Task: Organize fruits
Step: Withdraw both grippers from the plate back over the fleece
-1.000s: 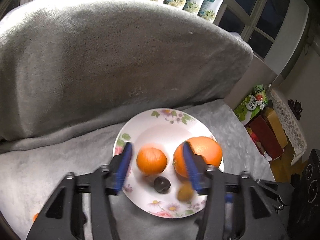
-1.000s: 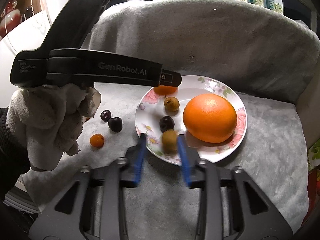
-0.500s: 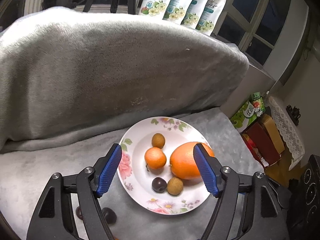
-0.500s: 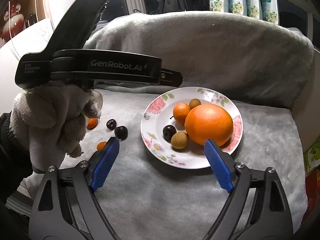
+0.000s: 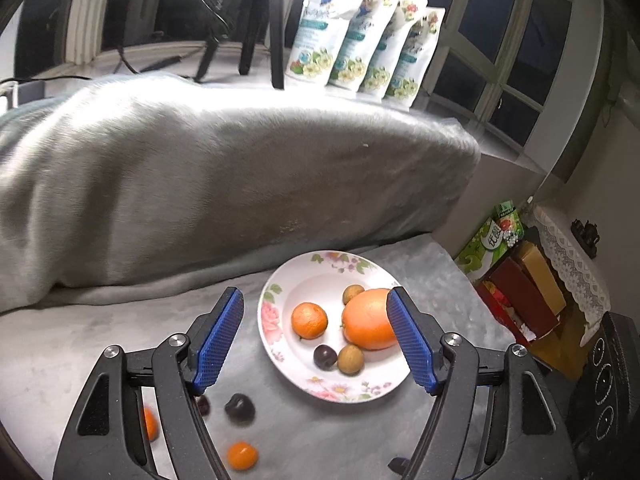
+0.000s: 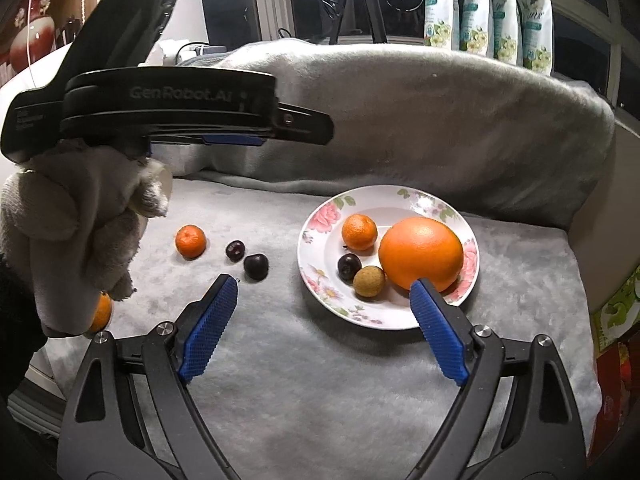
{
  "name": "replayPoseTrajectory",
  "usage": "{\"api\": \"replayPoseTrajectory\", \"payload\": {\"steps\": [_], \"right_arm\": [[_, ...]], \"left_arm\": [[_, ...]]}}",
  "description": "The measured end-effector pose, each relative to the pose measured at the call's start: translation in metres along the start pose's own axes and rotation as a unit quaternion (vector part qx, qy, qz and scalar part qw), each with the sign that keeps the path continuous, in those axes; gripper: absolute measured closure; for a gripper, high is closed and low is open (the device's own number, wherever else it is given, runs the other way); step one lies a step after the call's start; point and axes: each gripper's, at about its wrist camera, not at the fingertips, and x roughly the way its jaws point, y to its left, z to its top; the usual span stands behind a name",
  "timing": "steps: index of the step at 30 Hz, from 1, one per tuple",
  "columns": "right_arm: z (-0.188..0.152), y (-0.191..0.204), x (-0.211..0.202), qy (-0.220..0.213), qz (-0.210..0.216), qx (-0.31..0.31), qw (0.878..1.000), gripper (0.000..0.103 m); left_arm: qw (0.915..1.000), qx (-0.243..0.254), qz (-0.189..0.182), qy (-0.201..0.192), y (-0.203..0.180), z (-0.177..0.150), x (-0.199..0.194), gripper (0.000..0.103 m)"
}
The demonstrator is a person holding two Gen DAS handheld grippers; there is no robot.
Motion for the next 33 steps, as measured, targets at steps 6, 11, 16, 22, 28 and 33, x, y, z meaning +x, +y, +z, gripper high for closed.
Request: {"api": "replayPoseTrajectory", "payload": {"steps": [6,11,16,22,28,33], "right_arm": [[0.004,0.021,-0.014,-0.013,-0.005,-0.02,1.0,0.013],[0.005,0.038,-0.018,-0.018,-0.002,-0.037,0.999,0.013],[0.004,0.051,-0.018,-0.017,0.006,-0.047,0.999,0.013],[0.004,0.063,-0.013,-0.01,0.022,-0.049,0.999,0.013],[0.004,0.079,-0.003,-0.007,0.051,-0.052,0.997,0.013],[0.006,0.091,0.008,0.003,0.069,-0.046,0.997,0.013]], "left_arm": [[0.9995,0.003,0.016,-0.029,0.006,-0.008,-0.039,0.029],[0.9983,0.003,0.029,-0.05,0.015,-0.021,-0.073,0.029],[0.9967,-0.004,0.047,-0.067,0.033,-0.039,-0.104,0.029],[0.9931,-0.029,0.074,-0.087,0.061,-0.066,-0.14,0.029],[0.9888,-0.052,0.109,-0.087,0.088,-0.105,-0.168,0.029],[0.9843,-0.073,0.14,-0.08,0.106,-0.139,-0.183,0.029]]}}
